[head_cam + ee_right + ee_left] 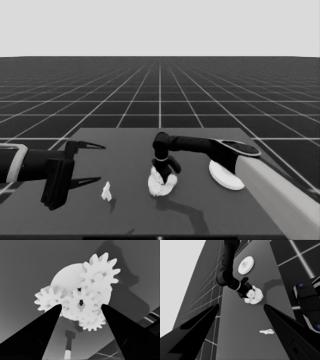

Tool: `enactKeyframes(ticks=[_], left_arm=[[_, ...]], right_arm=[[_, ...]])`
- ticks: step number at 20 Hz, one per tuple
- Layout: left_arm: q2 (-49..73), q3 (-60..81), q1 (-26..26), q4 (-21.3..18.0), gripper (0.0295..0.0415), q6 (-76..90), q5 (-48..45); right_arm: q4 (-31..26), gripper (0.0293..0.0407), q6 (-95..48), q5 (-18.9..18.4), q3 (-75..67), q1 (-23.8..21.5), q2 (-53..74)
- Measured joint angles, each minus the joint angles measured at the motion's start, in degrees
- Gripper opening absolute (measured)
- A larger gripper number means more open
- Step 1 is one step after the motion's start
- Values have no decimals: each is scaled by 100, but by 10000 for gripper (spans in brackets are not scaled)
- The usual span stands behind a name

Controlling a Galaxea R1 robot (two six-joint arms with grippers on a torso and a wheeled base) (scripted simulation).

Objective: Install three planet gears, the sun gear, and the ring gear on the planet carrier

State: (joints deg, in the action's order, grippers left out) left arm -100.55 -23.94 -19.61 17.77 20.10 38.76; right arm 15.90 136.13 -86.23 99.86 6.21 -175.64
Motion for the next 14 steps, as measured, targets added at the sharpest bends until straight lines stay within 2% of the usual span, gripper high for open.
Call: enactKeyframes(ticks=[1, 2, 4, 9, 10, 11, 12, 14], left_arm=[[0, 0, 0, 0, 385, 0, 0], [0, 0, 0, 0, 385, 0, 0], [0, 0, 0, 0, 385, 0, 0], [0, 0, 0, 0, 385, 0, 0], [0, 0, 0, 0, 385, 0, 0], [0, 0, 0, 0, 385, 0, 0], [0, 0, 0, 0, 385, 0, 0], [0, 0, 0, 0, 385, 0, 0]], right_arm=[[0, 369, 21, 0, 0, 0, 0], [0, 380, 33, 0, 0, 0, 0], [0, 384, 45, 0, 0, 0, 0], [0, 385, 50, 1, 0, 1, 0], [-676, 393, -1996, -328, -598, -583, 158], [-1145, 391, -3349, -432, -750, -1197, 174], [-1438, 388, -4227, -443, -730, -1557, 160], [-1721, 385, -5108, -437, -636, -1870, 137]])
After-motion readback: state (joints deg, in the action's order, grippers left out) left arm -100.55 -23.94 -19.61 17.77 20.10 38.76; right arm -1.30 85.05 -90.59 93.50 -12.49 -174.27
